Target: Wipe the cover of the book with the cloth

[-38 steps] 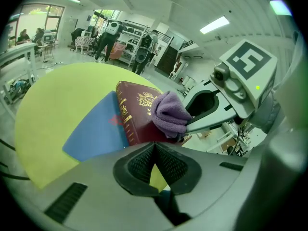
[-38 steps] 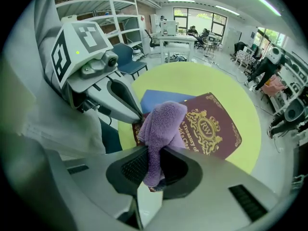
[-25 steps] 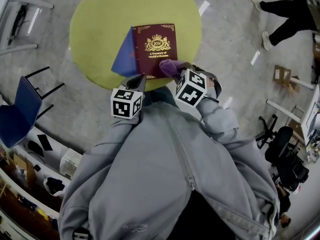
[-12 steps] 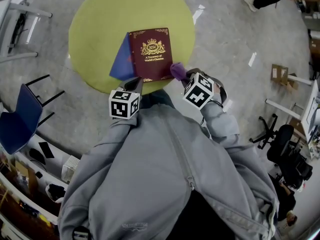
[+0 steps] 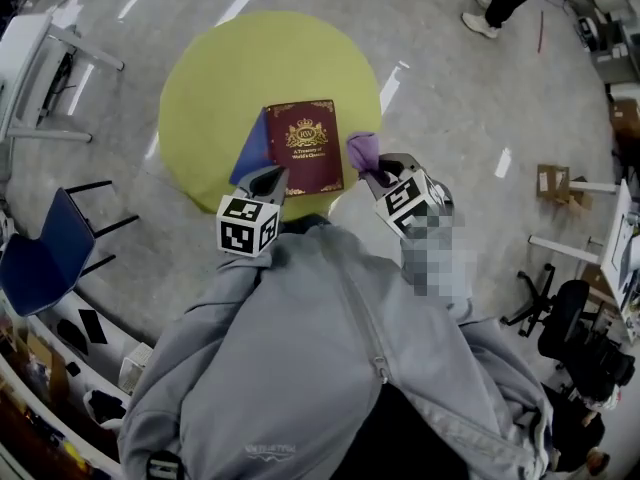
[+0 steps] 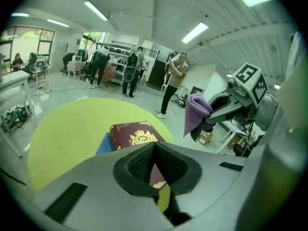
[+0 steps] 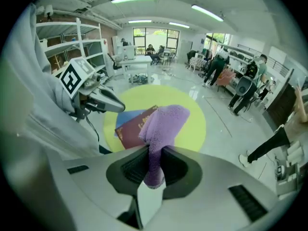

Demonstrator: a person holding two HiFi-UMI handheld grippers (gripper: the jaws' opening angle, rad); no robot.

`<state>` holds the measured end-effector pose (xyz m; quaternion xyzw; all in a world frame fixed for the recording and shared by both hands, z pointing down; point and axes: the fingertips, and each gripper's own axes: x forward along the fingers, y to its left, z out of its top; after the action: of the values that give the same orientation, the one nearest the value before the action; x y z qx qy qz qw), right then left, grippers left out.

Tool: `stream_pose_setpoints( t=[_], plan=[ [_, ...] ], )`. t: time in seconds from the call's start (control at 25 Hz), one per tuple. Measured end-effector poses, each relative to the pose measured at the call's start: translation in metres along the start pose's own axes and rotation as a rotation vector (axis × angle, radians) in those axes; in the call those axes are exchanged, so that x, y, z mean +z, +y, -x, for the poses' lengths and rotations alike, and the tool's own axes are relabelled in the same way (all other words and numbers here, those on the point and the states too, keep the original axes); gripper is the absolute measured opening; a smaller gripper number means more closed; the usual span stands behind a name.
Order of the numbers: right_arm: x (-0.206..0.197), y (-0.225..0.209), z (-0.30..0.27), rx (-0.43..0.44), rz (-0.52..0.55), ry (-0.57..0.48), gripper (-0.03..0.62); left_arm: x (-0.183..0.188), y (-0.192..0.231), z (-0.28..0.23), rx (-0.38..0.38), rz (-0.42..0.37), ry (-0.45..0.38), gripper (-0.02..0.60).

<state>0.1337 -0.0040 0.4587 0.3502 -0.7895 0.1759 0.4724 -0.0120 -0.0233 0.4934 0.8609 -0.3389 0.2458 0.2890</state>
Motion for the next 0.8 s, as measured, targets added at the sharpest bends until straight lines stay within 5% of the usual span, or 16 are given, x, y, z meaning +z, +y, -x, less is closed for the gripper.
stream_pose_setpoints(
  t=[0.44, 0.8],
  plan=[
    [0.131, -0.028, 0.109, -0.216, -0.001, -0.549, 0.074, 0.148, -0.038, 0.079, 0.087, -0.215, -0.403, 0.018],
    [0.172, -0.030, 0.168, -0.264, -0.095, -0.861, 0.075, 0.208, -0.066, 0.124, 0.213, -0.220, -0.623, 0.018]
  ],
)
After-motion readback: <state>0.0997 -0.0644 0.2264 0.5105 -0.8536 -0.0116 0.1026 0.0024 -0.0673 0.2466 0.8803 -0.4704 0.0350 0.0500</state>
